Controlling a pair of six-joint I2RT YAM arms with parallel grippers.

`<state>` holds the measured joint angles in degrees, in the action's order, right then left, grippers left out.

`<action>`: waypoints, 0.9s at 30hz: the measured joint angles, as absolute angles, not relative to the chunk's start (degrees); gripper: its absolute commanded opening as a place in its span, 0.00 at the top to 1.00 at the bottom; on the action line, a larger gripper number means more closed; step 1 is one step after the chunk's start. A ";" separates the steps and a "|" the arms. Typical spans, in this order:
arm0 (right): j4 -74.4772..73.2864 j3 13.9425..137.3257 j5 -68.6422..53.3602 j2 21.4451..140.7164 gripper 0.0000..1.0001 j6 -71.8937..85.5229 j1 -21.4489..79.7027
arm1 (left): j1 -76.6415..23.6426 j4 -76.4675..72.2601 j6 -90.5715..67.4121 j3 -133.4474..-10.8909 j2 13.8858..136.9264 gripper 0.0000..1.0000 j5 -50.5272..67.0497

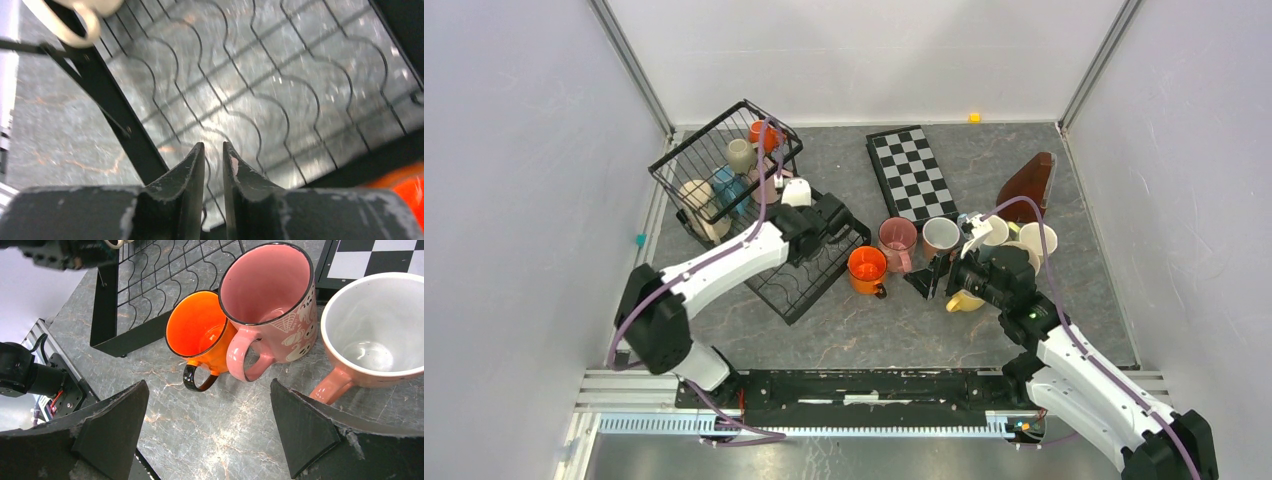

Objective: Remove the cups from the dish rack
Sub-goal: Move the dish rack to the center of the board.

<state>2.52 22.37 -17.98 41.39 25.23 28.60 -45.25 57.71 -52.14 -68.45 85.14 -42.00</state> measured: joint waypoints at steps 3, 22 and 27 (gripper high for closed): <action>2.52 22.37 -17.96 41.30 0.02 25.23 28.60 | -42.09 54.68 -46.15 -71.59 90.13 0.63 -46.76; 3.40 22.26 -16.64 40.18 0.02 25.23 28.60 | -31.75 19.88 -3.68 -79.29 110.80 0.87 -54.41; 4.56 21.30 -16.45 40.12 0.02 25.32 28.60 | -30.65 13.37 3.46 -80.86 113.06 0.98 -54.39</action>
<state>4.56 21.30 -16.45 40.12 25.32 28.60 -30.65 13.37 3.46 -80.86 113.06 -54.39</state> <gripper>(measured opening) 0.982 0.052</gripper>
